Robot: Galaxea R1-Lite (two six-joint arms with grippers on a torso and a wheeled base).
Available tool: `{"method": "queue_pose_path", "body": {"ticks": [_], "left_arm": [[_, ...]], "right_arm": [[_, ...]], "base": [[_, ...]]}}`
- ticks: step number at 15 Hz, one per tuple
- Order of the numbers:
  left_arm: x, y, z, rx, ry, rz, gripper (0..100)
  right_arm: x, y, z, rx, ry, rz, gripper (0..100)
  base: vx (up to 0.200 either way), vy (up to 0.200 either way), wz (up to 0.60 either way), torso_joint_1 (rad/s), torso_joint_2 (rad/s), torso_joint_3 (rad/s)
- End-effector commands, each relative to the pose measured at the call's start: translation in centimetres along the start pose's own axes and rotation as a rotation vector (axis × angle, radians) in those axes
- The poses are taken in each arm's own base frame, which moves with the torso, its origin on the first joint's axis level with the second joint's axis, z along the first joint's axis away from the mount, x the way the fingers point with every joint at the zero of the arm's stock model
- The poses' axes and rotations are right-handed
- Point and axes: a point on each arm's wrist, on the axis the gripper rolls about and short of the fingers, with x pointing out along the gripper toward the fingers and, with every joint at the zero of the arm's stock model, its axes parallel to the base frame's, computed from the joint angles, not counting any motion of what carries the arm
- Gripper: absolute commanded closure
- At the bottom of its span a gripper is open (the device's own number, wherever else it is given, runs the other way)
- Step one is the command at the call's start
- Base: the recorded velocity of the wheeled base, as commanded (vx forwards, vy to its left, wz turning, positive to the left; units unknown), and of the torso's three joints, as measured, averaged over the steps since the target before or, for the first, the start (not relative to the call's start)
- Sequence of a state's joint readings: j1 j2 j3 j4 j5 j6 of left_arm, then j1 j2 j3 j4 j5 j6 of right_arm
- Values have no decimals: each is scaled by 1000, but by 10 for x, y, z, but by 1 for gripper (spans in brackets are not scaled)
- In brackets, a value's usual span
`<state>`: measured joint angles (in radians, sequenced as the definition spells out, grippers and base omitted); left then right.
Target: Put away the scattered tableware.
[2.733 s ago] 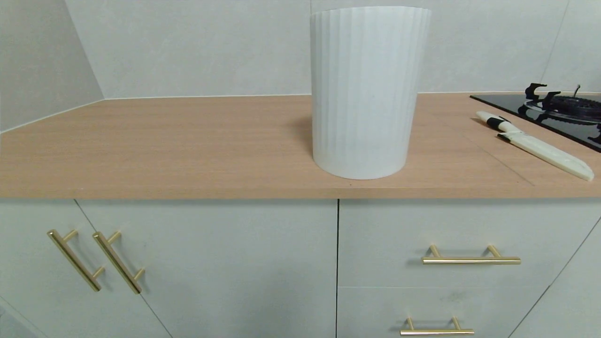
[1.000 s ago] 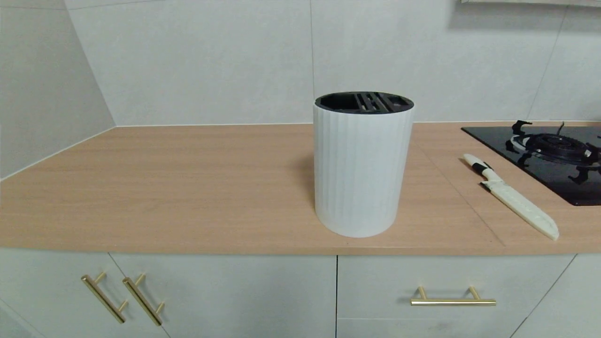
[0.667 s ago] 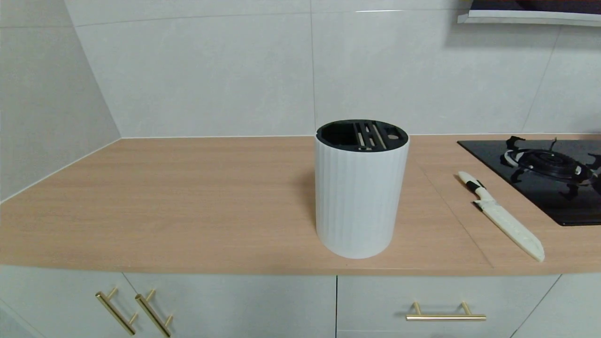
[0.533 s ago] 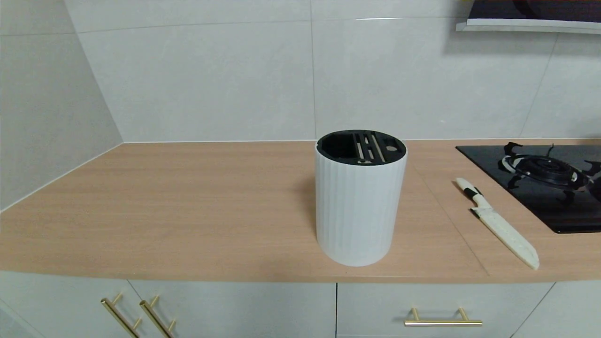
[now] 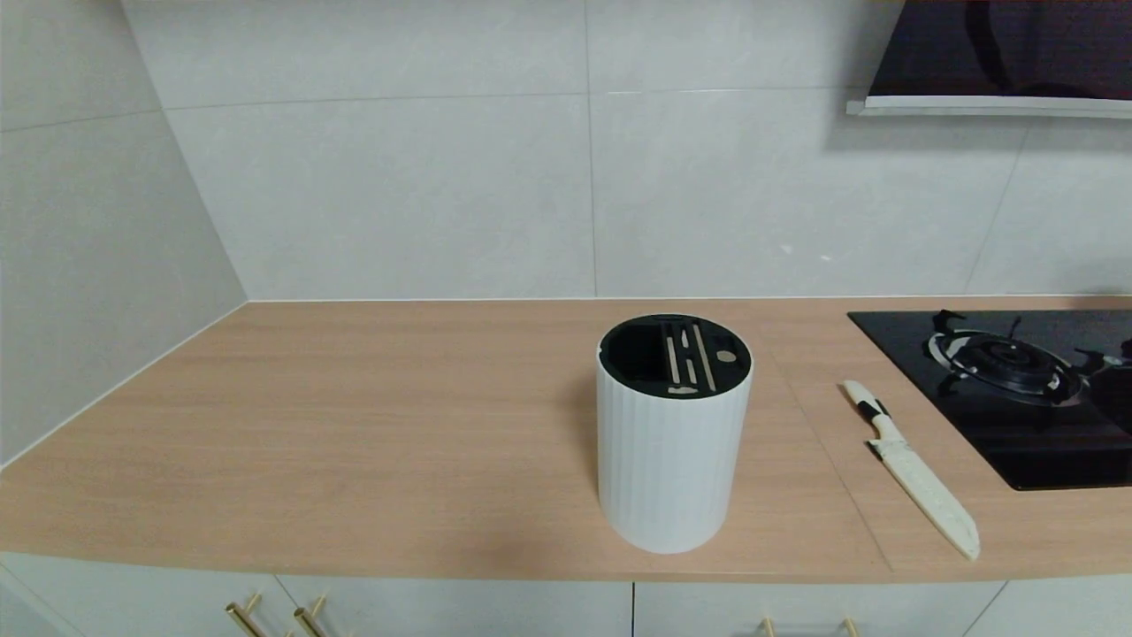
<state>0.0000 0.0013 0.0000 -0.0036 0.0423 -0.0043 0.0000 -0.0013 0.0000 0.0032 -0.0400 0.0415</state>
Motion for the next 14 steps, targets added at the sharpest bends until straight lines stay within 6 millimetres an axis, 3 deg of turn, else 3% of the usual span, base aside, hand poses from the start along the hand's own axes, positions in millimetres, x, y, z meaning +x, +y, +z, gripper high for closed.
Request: {"method": "queue_pose_path", "body": {"ticks": [1,10,14], "left_arm": [[0,0,0,0,-1,1,0],[0,0,0,0,-1,1,0],[0,0,0,0,-1,1,0]], "right_arm": [[0,0,0,0,1,0,0],[0,0,0,0,1,0,0],[0,0,0,0,1,-1,0]], "base": [[0,0,0,271,-559,-305],[0,0,0,256,-537,-286],[0,0,0,39,-83,-37]]}}
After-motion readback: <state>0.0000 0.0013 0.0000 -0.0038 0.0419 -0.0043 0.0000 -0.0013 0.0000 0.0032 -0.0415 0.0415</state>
